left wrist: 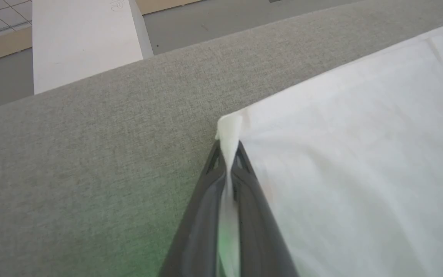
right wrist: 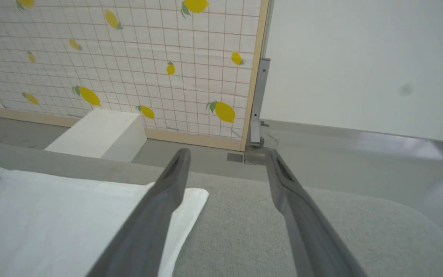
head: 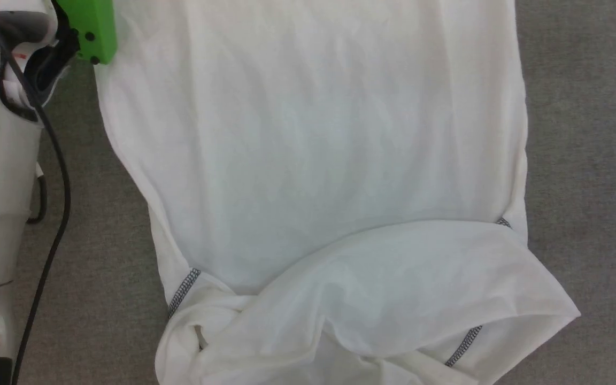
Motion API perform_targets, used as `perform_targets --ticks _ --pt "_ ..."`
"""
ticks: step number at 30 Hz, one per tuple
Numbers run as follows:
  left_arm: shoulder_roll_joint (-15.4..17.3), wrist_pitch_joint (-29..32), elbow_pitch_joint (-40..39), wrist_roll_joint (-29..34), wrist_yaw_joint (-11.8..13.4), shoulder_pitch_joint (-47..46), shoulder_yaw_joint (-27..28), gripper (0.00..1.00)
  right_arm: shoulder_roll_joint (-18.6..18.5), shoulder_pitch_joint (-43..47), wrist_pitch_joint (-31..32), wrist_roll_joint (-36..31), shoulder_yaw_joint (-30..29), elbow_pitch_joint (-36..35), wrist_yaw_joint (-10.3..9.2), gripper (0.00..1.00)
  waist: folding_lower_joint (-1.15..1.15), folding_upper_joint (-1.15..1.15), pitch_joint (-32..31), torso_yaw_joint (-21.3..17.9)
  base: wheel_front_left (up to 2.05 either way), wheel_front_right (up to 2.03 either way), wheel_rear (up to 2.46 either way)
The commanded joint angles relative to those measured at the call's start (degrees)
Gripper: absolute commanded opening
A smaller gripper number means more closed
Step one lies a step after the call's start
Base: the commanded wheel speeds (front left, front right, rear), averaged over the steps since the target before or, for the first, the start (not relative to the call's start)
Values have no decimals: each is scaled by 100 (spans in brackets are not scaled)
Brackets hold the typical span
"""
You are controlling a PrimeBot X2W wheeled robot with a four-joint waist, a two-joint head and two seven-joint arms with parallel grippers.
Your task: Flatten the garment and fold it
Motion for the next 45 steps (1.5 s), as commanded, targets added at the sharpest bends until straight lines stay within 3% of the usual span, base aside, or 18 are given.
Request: perform_targets --ticks 1,6,16,32,34,35,36,45 --pt "-47 -38 10 -71 -41 -51 -22 0 -7 -306 258 34 -2 256 -8 100 0 0 74 97 0 0 0" --pt "-183 -103 80 -117 -65 -111 -102 0 -29 -1233 1415 -67 76 1408 -8 100 0 0 119 270 0 0 0" --pt "-408 -198 183 -191 -121 -150 -292 0 347 -2080 2551 -621 -3 2836 -8 100 0 0 156 599 0 0 0" --pt "-636 -360 331 -285 -214 -332 -557 0 702 -2514 2842 -1564 -432 3633 -8 100 0 0 407 950 0 0 0" --pt "-647 -372 338 -292 -223 -393 -578 0 737 -2555 2832 -1589 -491 3658 -8 46 0 0 474 959 0 0 0" --pt "-650 -380 344 -293 -226 -416 -588 0 750 -2574 2824 -1609 -519 3664 -8 37 0 0 500 962 0 0 0" --pt "-653 -392 358 -296 -231 -441 -601 0 755 -2595 2791 -1644 -535 3662 -8 0 0 0 525 967 0 0 0" --pt "-637 -708 493 -377 -267 -549 -595 0 718 -2693 2455 -1707 -597 3647 -8 0 0 0 470 961 0 0 0"
